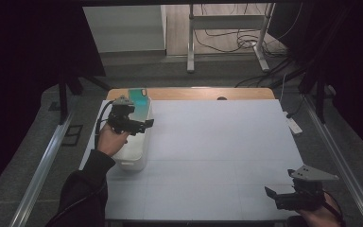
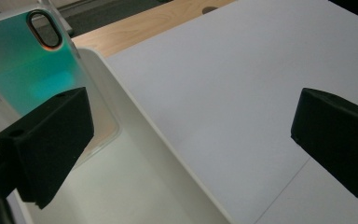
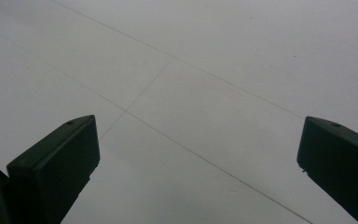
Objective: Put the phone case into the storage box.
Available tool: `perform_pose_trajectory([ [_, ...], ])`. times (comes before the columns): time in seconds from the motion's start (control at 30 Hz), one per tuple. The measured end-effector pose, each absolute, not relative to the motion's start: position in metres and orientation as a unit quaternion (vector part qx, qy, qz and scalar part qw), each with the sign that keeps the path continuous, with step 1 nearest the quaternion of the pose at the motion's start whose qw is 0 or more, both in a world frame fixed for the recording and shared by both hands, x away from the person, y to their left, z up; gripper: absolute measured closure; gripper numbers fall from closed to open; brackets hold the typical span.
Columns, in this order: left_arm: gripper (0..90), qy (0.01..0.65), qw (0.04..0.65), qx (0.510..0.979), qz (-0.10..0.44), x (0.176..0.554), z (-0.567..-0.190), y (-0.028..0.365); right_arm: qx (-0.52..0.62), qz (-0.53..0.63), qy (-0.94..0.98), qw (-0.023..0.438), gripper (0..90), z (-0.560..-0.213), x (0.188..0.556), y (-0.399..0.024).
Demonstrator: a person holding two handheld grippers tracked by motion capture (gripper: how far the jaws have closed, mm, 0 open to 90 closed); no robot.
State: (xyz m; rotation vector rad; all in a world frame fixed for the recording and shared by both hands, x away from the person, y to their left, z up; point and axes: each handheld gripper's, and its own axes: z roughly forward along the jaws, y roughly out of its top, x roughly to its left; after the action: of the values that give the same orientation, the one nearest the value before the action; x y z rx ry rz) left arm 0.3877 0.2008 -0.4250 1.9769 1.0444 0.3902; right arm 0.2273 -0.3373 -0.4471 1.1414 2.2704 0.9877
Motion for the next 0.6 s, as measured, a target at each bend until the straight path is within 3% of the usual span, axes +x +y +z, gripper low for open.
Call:
perform_pose_trajectory([
  [0.6, 0.0, 0.411, 0.438, 0.785, 0.154, 0.354, -0.428, 0.204, 0.408, 0.352, 0.816, 0.208, 0.0, -0.447, 0.227, -0.336],
])
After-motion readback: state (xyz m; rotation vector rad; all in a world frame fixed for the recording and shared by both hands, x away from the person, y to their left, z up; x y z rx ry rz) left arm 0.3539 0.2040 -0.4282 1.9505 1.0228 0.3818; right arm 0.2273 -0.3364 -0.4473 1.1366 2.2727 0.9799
